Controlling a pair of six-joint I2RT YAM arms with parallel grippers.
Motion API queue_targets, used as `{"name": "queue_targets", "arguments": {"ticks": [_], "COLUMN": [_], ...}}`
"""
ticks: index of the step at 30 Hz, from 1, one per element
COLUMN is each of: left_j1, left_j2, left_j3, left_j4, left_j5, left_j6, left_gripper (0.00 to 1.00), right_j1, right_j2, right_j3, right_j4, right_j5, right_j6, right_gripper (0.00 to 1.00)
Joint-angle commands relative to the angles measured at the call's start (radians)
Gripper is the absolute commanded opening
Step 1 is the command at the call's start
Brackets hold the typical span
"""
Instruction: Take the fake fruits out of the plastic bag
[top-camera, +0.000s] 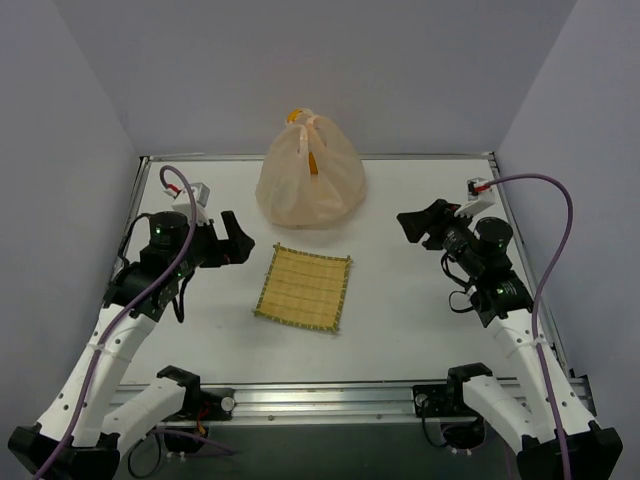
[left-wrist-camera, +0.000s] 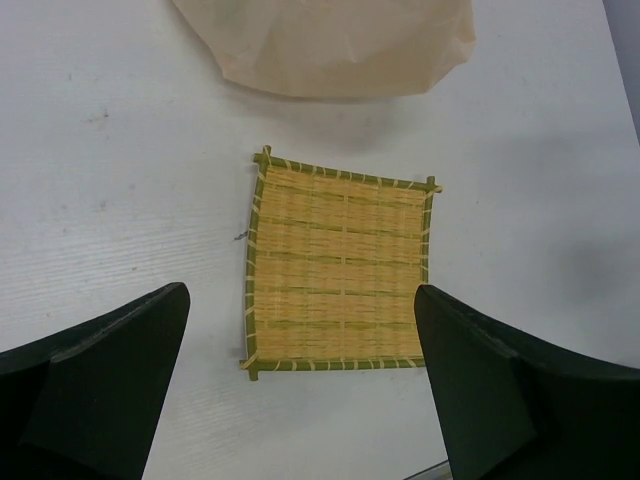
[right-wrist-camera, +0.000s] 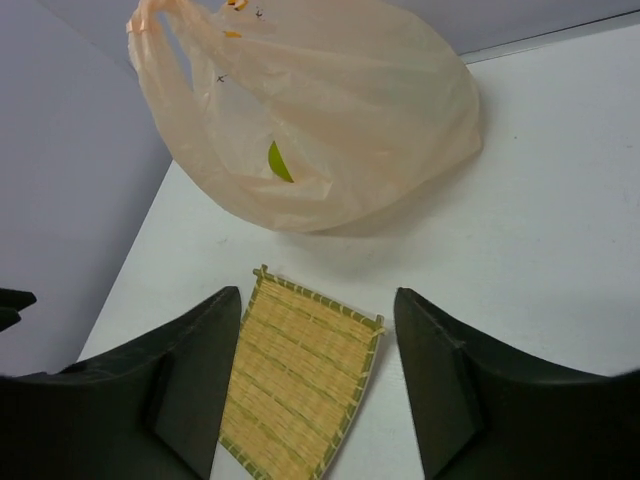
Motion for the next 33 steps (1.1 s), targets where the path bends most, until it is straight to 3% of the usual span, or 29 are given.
{"name": "queue_targets", "arguments": {"ticks": [1, 2, 3, 5, 7, 8, 12, 14, 17, 23, 24, 27, 28, 30, 31, 33], "left_j1": [0.006, 0.006, 0.006, 0.000, -0.024, -0.038, -0.142, -0.178, -0.187, -0.196, -0.195, -0.187, -0.186, -0.183, -0.181, -0.178], "left_j2": [0.044, 0.063, 0.084, 0.155, 0.225, 0.245, 0.397, 0.460, 0.589, 0.810, 0.852, 0.917, 0.929, 0.960, 0.965, 0.963], "left_j3": [0.095, 0.109, 0.126, 0.184, 0.229, 0.280, 0.446, 0.517, 0.649, 0.882, 0.904, 0.967, 0.988, 1.009, 1.017, 1.008], "left_j4": [0.075, 0.087, 0.103, 0.143, 0.170, 0.175, 0.151, 0.132, 0.104, 0.022, 0.000, -0.014, -0.015, -0.026, -0.027, -0.015], "left_j5": [0.000, 0.003, 0.008, 0.037, 0.010, -0.014, -0.171, -0.234, -0.238, -0.274, -0.316, -0.362, -0.377, -0.399, -0.425, -0.449], "left_j6": [-0.046, -0.057, -0.067, -0.087, -0.104, -0.106, -0.043, -0.023, 0.001, 0.046, 0.058, 0.077, 0.080, 0.090, 0.094, 0.100], "left_gripper": [0.94, 0.94, 0.94, 0.94, 0.97, 0.94, 0.95, 1.00, 0.97, 1.00, 0.91, 0.81, 0.70, 0.58, 0.46, 0.36], "right_j1": [0.015, 0.021, 0.026, 0.037, 0.064, 0.080, 0.167, 0.204, 0.224, 0.256, 0.256, 0.256, 0.256, 0.258, 0.259, 0.259], "right_j2": [0.017, 0.034, 0.046, 0.090, 0.133, 0.182, 0.345, 0.466, 0.600, 0.807, 0.833, 0.916, 0.963, 1.015, 1.061, 1.107], "right_j3": [0.039, 0.039, 0.040, 0.052, 0.078, 0.095, 0.263, 0.350, 0.488, 0.736, 0.762, 0.855, 0.881, 0.970, 0.994, 1.061], "right_j4": [0.058, 0.073, 0.085, 0.141, 0.176, 0.182, 0.176, 0.113, 0.084, 0.026, 0.020, 0.012, 0.003, -0.031, -0.034, -0.037], "right_j5": [-0.042, -0.050, -0.053, -0.058, -0.049, -0.033, 0.056, 0.070, 0.064, 0.054, 0.057, 0.068, 0.061, 0.028, 0.018, 0.025], "right_j6": [-0.008, -0.005, -0.002, 0.010, 0.011, 0.003, -0.098, -0.178, -0.238, -0.321, -0.327, -0.341, -0.344, -0.345, -0.342, -0.332], "right_gripper": [0.51, 0.39, 0.18, 0.03, 0.00, 0.01, 0.37, 0.46, 0.61, 0.71, 0.71, 0.71, 0.72, 0.75, 0.77, 0.81]}}
